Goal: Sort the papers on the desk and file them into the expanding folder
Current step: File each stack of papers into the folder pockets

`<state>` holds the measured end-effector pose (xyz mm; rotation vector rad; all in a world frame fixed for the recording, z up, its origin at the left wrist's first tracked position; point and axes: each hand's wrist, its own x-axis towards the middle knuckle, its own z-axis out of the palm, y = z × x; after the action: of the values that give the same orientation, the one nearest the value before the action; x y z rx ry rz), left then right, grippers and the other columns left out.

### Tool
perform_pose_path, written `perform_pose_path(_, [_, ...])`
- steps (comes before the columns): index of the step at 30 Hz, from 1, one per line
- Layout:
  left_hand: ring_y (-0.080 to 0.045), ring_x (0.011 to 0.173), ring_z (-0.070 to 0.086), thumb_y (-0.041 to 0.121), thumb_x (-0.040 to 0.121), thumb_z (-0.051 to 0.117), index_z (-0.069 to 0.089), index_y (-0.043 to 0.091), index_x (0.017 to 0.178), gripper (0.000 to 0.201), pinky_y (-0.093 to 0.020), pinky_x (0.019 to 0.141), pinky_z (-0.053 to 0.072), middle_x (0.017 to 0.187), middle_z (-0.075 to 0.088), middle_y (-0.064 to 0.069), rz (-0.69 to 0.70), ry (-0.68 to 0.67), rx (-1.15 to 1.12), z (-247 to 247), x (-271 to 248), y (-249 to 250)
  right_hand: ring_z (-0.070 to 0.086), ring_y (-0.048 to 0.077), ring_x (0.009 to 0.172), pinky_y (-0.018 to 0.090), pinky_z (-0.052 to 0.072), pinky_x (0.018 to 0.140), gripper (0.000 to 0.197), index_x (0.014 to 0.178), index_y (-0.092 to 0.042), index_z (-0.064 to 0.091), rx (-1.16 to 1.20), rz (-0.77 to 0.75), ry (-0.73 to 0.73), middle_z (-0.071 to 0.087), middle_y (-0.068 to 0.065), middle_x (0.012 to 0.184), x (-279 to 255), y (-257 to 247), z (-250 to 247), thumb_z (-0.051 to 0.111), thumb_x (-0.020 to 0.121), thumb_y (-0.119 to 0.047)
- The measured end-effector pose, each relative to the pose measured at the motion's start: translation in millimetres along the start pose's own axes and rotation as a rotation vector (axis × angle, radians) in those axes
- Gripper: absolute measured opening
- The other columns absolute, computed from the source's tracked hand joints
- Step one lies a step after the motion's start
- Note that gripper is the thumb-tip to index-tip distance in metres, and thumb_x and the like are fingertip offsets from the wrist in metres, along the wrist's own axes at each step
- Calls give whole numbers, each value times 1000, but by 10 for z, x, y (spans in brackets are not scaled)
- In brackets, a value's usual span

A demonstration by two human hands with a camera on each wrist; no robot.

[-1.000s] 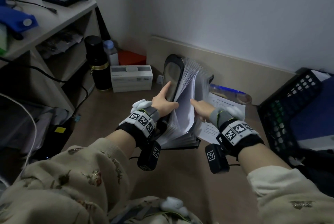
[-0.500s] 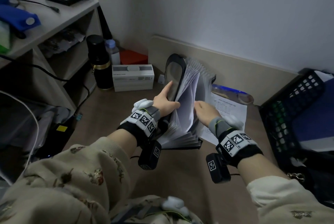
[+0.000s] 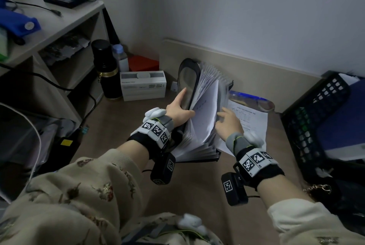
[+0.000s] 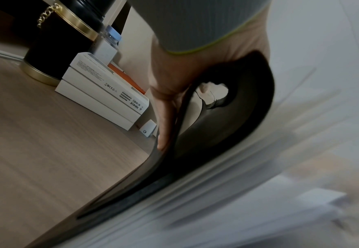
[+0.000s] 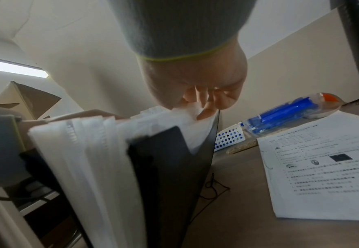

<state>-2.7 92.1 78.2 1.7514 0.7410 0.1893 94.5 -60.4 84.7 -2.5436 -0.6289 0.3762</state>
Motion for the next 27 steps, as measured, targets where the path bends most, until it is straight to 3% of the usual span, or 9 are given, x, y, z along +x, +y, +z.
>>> perform_pose_path(5, [-12, 100, 50, 16, 75, 65, 24, 46, 148, 89, -23, 87, 42, 141, 49, 0, -1, 4, -5, -10, 0, 7, 48, 17, 126, 24, 41, 70, 36, 111, -14, 64, -187, -91, -16, 28, -18, 152, -38, -40, 44, 38, 88, -4])
perform_pose_path(7, [-11, 100, 48, 15, 76, 65, 24, 46, 148, 89, -23, 86, 40, 140, 48, 0, -6, 5, -3, -18, 0, 4, 53, 21, 119, 26, 45, 72, 31, 96, -14, 66, -206, -120, -8, 32, -18, 150, -31, -36, 87, 38, 85, -4])
perform_pose_path(10, [-12, 108, 48, 16, 74, 66, 24, 47, 148, 90, -23, 90, 40, 142, 48, -1, -5, 15, -4, -12, 8, -8, 53, 22, 119, 28, 44, 81, 44, 124, -23, 60, -102, -73, -10, 48, -9, 141, -36, -58, 70, 39, 88, -7])
perform_pose_path(15, [-17, 115, 52, 17, 73, 67, 25, 48, 147, 90, -26, 95, 44, 142, 49, 0, -6, 22, -4, -12, 15, -15, 61, 25, 84, 41, 52, 77, 49, 141, -34, 28, 32, -54, -114, 63, 7, 106, -38, -91, 102, 40, 94, -29])
perform_pose_path(17, [-18, 118, 51, 20, 75, 68, 24, 48, 148, 89, -25, 94, 42, 144, 47, 0, -6, 25, 10, -13, 27, -20, 61, 24, 90, 41, 50, 83, 53, 147, -33, 17, 58, -91, -148, 63, 6, 109, -21, -98, 146, 35, 97, -38])
perform_pose_path(20, [-21, 132, 44, 29, 80, 71, 23, 47, 148, 85, -27, 103, 37, 147, 44, 0, -7, 51, 43, -32, 40, -24, 53, 13, 71, 34, 42, 71, 60, 152, -26, 8, 81, -137, -209, 54, -7, 77, -38, -161, 128, 29, 98, -44])
perform_pose_path(22, [-22, 135, 41, 35, 82, 71, 23, 45, 149, 83, -28, 107, 33, 148, 44, 0, -2, 65, 59, -55, 41, -24, 60, 20, 100, 37, 44, 89, 60, 152, -21, 10, 111, -133, -250, 64, 3, 108, -40, -191, 97, 30, 99, -42])
perform_pose_path(24, [-20, 136, 40, 39, 82, 71, 24, 43, 149, 82, -28, 110, 31, 148, 44, 1, 4, 81, 67, -87, 40, -24, 45, 24, 130, 37, 34, 109, 56, 151, -15, 18, 169, -135, -274, 51, 7, 139, -30, -204, 87, 35, 100, -34])
perform_pose_path(27, [-19, 137, 38, 48, 79, 73, 25, 42, 150, 85, -28, 114, 30, 149, 43, 3, 8, 91, 76, -115, 38, -23, 41, 20, 135, 38, 32, 112, 47, 143, -20, 41, 124, -208, -337, 47, 1, 144, -4, -228, 128, 44, 96, -26])
